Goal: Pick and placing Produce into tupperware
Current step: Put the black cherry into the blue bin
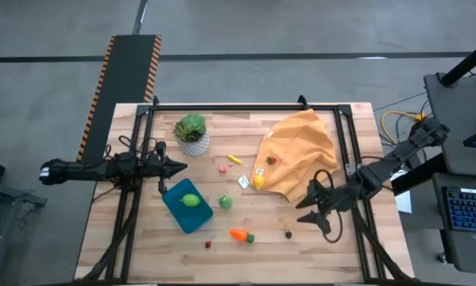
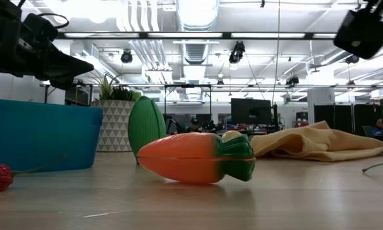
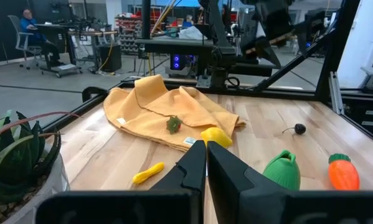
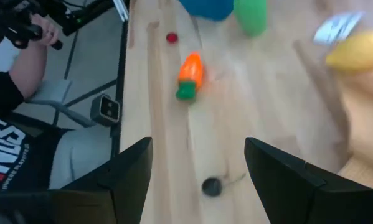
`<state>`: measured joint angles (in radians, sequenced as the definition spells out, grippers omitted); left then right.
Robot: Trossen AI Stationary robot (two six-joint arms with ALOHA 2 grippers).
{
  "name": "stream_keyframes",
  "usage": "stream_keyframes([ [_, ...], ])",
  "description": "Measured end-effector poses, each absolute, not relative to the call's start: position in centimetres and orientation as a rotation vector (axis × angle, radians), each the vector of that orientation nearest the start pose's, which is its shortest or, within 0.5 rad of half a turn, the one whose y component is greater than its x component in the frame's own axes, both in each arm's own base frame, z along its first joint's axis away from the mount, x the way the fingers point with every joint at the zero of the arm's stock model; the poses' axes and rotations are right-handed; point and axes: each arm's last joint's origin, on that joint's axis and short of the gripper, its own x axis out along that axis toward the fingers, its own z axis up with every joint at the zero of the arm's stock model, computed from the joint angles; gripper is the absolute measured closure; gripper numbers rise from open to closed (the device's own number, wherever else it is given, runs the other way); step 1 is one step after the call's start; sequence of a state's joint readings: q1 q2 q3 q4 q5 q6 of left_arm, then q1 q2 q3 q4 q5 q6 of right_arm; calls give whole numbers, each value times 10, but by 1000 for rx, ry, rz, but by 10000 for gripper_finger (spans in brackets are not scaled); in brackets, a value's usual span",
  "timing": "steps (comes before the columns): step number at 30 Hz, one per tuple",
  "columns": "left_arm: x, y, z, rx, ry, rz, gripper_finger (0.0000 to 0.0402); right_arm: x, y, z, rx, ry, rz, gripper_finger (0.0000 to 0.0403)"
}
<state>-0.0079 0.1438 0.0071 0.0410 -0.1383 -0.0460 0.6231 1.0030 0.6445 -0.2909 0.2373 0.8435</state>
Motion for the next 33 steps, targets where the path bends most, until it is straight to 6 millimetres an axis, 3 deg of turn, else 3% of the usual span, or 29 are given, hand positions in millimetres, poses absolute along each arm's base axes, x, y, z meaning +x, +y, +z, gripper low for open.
stream_keyframes([
  [12, 106, 3, 157, -38, 101, 132, 402, 181, 153, 202, 803, 898, -83, 156],
  [19, 106, 3, 157, -38, 101, 133, 402, 210, 178, 213, 851, 967, -226, 156],
  [25, 106, 3, 157, -38, 102, 132, 402, 230, 196, 228, 762, 1120, -503, 156],
  [33, 106, 3, 157, -38, 102, 133, 402, 264, 225, 220, 712, 1180, -689, 156],
])
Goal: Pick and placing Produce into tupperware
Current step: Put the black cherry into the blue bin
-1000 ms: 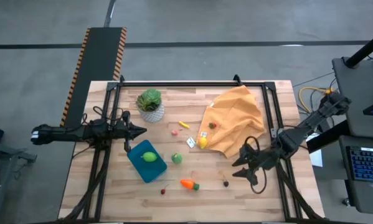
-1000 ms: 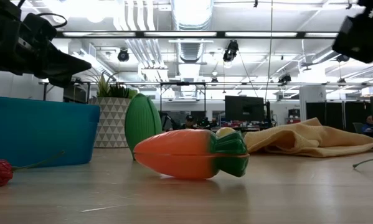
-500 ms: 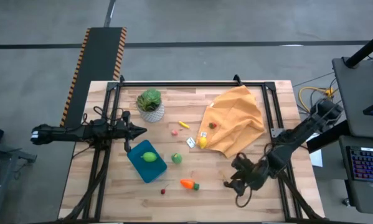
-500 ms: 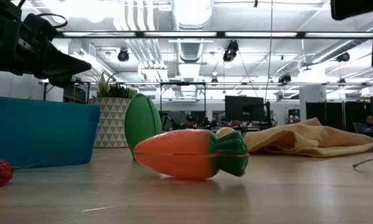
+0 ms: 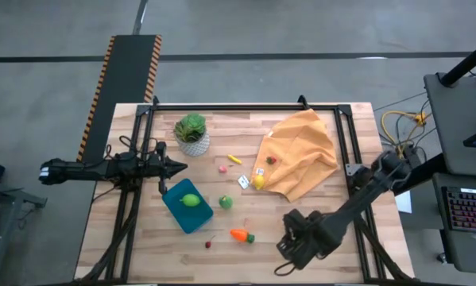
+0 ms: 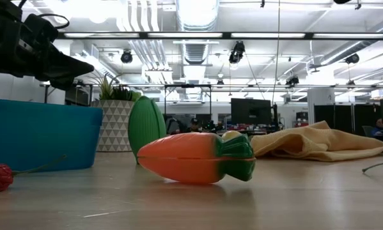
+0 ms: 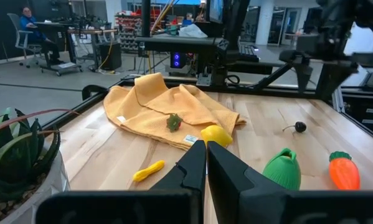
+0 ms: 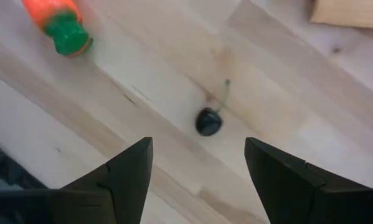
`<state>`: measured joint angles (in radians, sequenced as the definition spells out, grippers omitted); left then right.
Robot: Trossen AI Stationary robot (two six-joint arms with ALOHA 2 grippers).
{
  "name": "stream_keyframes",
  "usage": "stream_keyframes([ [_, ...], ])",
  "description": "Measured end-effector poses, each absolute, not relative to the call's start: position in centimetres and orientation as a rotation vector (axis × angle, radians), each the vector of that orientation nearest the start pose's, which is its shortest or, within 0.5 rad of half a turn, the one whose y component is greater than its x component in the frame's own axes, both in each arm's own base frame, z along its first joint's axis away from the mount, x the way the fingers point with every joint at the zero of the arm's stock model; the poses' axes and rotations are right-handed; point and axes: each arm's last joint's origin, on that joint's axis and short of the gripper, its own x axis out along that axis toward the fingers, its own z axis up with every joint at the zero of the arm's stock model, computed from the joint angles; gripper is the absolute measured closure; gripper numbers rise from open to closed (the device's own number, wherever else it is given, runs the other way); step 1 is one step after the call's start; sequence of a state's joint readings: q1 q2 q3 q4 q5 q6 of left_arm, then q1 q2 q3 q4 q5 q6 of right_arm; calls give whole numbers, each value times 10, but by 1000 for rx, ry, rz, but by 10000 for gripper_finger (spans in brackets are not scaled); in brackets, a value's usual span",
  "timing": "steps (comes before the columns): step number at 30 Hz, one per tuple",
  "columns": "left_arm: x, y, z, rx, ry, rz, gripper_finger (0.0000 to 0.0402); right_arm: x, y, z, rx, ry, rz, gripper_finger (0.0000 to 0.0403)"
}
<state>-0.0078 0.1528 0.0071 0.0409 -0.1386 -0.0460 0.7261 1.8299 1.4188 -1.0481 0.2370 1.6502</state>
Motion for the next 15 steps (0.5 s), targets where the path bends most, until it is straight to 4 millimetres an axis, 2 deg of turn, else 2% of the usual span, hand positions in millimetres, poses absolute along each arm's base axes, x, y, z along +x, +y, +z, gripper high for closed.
stream_keyframes([
  [5, 106, 3, 157, -38, 103, 133, 402, 279, 239, 205, 694, 1224, -730, 156],
  [9, 106, 3, 157, -38, 102, 133, 402, 280, 240, 192, 662, 1273, -832, 156],
  [15, 106, 3, 158, -38, 100, 133, 402, 284, 242, 181, 674, 1269, -876, 156],
])
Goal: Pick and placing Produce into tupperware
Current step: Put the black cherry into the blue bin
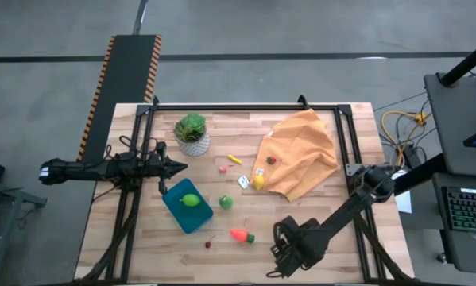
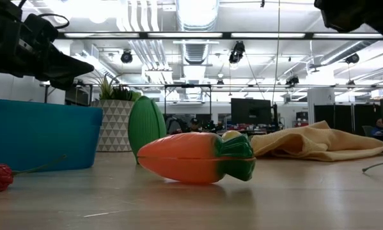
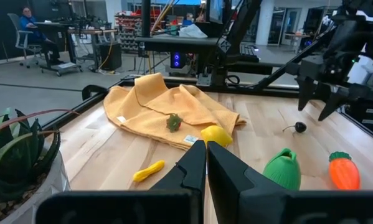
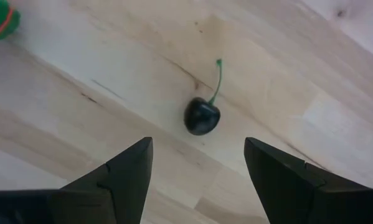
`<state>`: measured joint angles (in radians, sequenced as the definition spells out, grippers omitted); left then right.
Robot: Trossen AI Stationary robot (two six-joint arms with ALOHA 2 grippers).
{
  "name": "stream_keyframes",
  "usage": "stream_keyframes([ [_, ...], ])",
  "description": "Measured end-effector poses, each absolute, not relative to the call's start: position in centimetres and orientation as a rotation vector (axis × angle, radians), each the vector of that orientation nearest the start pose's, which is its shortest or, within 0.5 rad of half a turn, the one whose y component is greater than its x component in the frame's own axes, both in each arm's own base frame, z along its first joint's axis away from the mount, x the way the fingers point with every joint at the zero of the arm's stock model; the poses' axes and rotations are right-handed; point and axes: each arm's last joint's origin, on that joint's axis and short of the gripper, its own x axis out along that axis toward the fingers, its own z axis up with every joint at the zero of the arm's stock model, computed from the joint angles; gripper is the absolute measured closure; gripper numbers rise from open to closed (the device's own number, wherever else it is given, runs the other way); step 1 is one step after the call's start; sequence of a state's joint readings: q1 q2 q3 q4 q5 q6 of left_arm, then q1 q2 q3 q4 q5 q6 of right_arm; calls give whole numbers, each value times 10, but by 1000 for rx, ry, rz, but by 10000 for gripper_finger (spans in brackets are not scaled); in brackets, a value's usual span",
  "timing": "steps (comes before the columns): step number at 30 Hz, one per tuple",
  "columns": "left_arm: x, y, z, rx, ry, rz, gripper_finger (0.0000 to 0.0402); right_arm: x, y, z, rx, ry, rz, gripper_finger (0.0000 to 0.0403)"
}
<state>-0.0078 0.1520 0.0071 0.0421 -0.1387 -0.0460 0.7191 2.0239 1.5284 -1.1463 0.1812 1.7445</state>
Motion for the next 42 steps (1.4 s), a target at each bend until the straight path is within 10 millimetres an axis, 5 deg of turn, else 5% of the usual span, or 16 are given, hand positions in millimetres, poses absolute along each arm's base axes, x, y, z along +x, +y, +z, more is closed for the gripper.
stream_keyframes([
  [16, 106, 3, 158, -39, 97, 133, 402, 280, 232, 162, 676, 1187, -987, 156],
  [42, 106, 3, 158, -39, 97, 133, 402, 278, 232, 142, 735, 1178, -937, 157],
])
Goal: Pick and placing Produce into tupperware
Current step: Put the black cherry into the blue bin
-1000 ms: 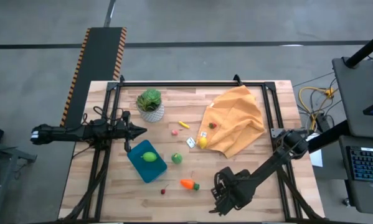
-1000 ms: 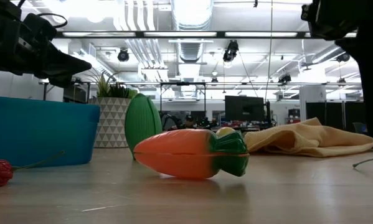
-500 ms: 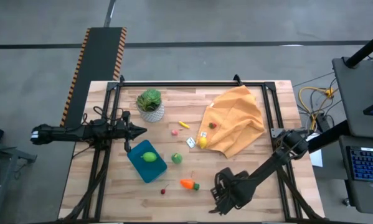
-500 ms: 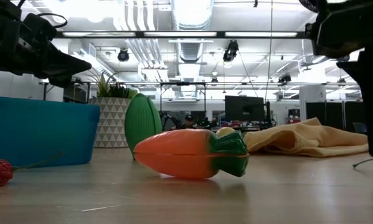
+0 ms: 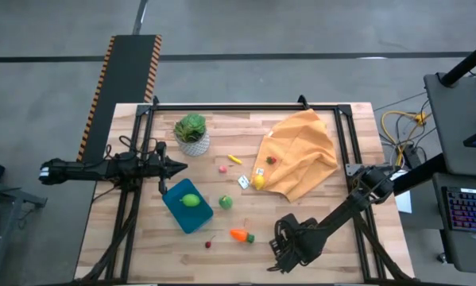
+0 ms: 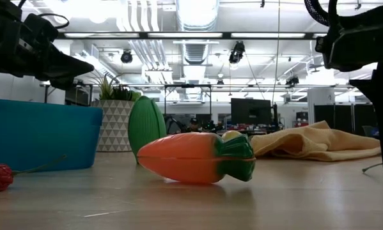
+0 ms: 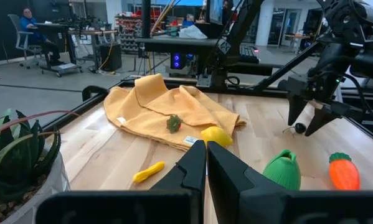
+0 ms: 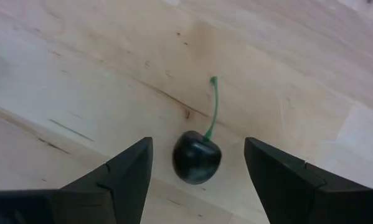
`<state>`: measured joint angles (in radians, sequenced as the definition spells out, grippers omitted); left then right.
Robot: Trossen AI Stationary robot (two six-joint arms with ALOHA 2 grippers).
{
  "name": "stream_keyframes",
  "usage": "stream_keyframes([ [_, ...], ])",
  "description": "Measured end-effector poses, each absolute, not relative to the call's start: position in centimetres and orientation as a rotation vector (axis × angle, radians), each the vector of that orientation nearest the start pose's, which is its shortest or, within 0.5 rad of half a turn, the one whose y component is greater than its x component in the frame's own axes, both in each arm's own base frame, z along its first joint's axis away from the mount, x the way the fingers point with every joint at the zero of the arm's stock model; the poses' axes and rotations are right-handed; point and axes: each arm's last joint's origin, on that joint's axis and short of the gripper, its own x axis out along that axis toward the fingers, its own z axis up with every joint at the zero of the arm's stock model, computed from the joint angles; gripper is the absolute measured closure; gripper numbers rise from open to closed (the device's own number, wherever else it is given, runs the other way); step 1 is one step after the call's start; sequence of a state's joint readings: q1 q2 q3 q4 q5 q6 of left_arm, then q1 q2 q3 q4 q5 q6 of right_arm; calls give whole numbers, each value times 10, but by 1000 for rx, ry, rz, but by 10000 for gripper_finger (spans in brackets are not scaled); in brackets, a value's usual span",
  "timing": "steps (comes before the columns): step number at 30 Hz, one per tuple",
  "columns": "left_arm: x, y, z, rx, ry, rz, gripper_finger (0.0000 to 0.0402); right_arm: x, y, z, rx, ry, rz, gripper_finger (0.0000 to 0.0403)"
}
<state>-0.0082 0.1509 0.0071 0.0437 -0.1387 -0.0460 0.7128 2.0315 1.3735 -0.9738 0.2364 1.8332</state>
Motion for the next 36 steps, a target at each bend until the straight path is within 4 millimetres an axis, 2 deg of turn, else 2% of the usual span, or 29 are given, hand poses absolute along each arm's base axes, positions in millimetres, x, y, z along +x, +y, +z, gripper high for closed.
stream_keyframes([
  [19, 106, 3, 158, -38, 98, 133, 402, 276, 230, 136, 742, 1178, -930, 204],
  [36, 106, 3, 158, -38, 98, 133, 402, 276, 230, 136, 744, 1181, -925, 270],
])
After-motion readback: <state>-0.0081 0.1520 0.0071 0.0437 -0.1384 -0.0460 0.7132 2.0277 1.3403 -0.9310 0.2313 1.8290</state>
